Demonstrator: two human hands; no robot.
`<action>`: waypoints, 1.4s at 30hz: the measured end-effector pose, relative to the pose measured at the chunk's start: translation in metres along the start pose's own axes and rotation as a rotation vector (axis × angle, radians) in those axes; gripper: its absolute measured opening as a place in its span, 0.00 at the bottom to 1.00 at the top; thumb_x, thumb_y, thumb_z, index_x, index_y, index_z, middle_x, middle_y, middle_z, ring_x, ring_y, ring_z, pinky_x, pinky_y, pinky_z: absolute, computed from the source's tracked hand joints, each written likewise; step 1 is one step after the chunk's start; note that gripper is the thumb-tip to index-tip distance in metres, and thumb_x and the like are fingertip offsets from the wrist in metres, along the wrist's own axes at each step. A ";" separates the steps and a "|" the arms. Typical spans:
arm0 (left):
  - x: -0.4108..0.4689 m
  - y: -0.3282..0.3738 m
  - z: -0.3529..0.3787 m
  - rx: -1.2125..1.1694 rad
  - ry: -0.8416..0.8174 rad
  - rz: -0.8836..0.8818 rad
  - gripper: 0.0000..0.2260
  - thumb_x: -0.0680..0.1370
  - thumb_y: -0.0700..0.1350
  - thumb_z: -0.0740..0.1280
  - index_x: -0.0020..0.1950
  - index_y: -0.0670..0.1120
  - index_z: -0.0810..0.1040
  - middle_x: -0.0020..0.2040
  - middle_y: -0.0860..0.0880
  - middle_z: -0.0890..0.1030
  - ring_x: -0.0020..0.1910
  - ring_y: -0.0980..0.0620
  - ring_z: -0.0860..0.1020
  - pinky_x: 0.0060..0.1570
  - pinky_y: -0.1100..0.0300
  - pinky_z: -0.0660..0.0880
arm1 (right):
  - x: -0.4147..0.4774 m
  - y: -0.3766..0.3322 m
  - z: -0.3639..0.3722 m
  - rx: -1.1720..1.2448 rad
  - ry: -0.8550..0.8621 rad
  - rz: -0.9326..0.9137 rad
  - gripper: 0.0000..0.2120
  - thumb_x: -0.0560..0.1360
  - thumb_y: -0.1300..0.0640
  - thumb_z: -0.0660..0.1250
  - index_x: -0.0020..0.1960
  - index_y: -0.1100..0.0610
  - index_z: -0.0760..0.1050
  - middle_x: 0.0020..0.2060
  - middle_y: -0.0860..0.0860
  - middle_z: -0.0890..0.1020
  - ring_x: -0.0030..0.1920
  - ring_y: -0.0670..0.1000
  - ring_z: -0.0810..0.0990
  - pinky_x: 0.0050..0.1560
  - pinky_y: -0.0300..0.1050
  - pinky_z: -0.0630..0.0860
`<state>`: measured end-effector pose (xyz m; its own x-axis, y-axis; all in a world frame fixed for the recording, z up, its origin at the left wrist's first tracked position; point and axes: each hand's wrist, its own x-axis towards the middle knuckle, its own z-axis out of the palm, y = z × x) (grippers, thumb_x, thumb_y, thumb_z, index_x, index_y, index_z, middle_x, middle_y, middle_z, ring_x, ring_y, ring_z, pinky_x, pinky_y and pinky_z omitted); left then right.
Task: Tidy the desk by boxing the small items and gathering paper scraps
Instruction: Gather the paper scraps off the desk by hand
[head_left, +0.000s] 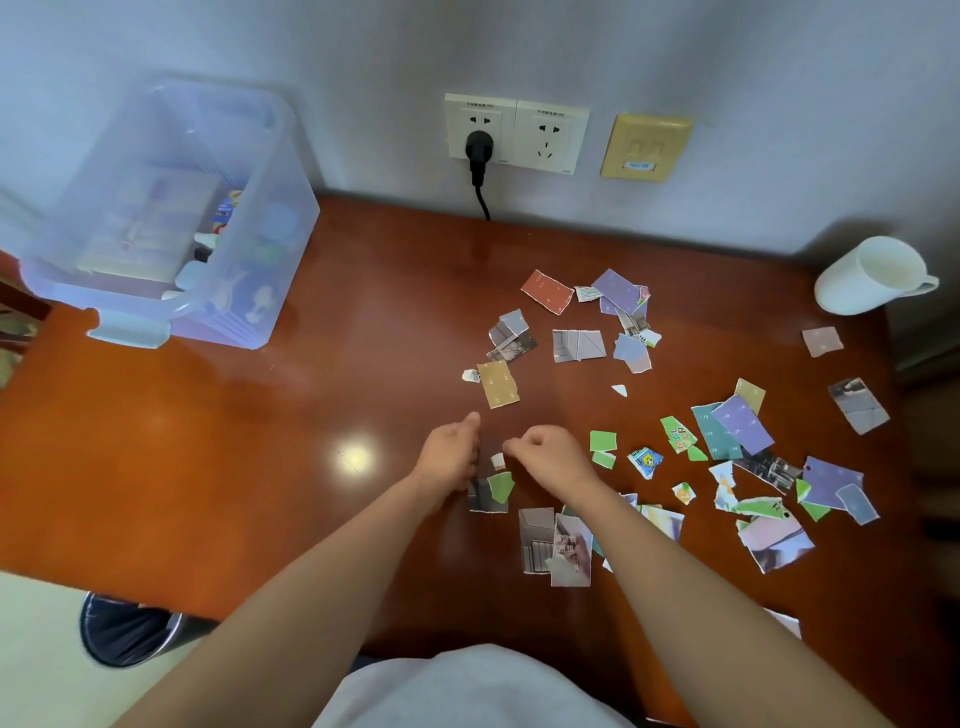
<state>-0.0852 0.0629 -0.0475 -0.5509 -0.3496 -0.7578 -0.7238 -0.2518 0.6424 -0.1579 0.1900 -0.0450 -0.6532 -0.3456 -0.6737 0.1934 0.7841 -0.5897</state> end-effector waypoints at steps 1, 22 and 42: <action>0.000 -0.006 -0.001 0.194 0.023 0.078 0.18 0.82 0.53 0.56 0.34 0.49 0.67 0.27 0.53 0.69 0.27 0.51 0.68 0.28 0.61 0.65 | -0.001 0.001 0.001 -0.054 0.006 -0.034 0.08 0.72 0.49 0.68 0.37 0.51 0.75 0.33 0.46 0.77 0.37 0.50 0.76 0.39 0.44 0.71; -0.014 -0.030 -0.006 1.133 0.095 0.384 0.19 0.69 0.55 0.74 0.54 0.51 0.72 0.49 0.51 0.81 0.50 0.47 0.79 0.44 0.56 0.74 | -0.004 0.004 0.021 -0.561 0.138 -0.266 0.04 0.76 0.51 0.67 0.51 0.46 0.75 0.50 0.46 0.75 0.44 0.51 0.78 0.38 0.41 0.70; -0.012 -0.022 0.010 1.141 0.057 0.383 0.15 0.75 0.54 0.68 0.58 0.51 0.70 0.53 0.49 0.81 0.55 0.46 0.78 0.49 0.55 0.73 | -0.016 0.003 -0.010 0.524 0.074 0.104 0.07 0.73 0.66 0.60 0.38 0.58 0.70 0.31 0.55 0.78 0.26 0.48 0.71 0.23 0.37 0.62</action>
<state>-0.0667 0.0820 -0.0532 -0.8118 -0.2738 -0.5158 -0.4838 0.8101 0.3313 -0.1548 0.2027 -0.0313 -0.6573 -0.2272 -0.7186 0.5871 0.4434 -0.6773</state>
